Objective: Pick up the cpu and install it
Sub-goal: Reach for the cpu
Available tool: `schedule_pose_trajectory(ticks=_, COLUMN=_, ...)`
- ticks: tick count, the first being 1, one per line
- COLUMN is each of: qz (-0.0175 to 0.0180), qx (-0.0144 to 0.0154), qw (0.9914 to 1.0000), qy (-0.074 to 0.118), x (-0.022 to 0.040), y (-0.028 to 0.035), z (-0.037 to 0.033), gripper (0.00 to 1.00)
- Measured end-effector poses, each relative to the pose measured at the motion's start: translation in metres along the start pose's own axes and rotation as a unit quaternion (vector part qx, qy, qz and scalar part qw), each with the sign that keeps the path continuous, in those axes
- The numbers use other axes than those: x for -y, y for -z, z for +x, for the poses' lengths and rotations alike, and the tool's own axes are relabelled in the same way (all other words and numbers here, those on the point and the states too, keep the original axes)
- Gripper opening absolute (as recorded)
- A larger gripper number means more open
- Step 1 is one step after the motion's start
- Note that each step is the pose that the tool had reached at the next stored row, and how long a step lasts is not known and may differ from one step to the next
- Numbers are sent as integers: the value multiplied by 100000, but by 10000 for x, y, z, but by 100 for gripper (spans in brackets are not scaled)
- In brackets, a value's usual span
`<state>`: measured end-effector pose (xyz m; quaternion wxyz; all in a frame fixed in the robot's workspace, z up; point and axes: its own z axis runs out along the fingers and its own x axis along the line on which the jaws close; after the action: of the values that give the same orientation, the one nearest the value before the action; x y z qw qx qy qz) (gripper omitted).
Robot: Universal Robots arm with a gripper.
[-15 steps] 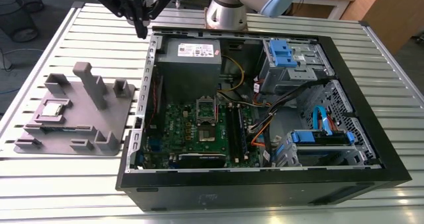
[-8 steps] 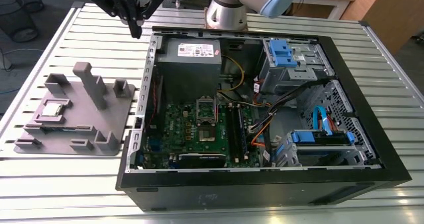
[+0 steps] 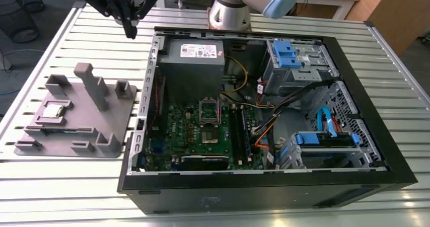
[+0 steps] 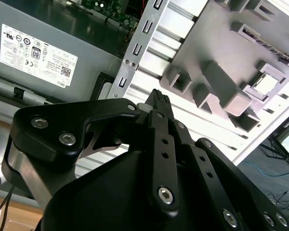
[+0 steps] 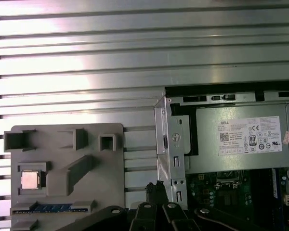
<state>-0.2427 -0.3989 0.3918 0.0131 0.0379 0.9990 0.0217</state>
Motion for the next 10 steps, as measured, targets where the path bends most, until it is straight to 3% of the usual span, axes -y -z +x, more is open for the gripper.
schedule_pose_trajectory(ticks=10, qz=0, qx=-2, qw=100000, qy=2, x=15, y=-8, z=197, gripper=11)
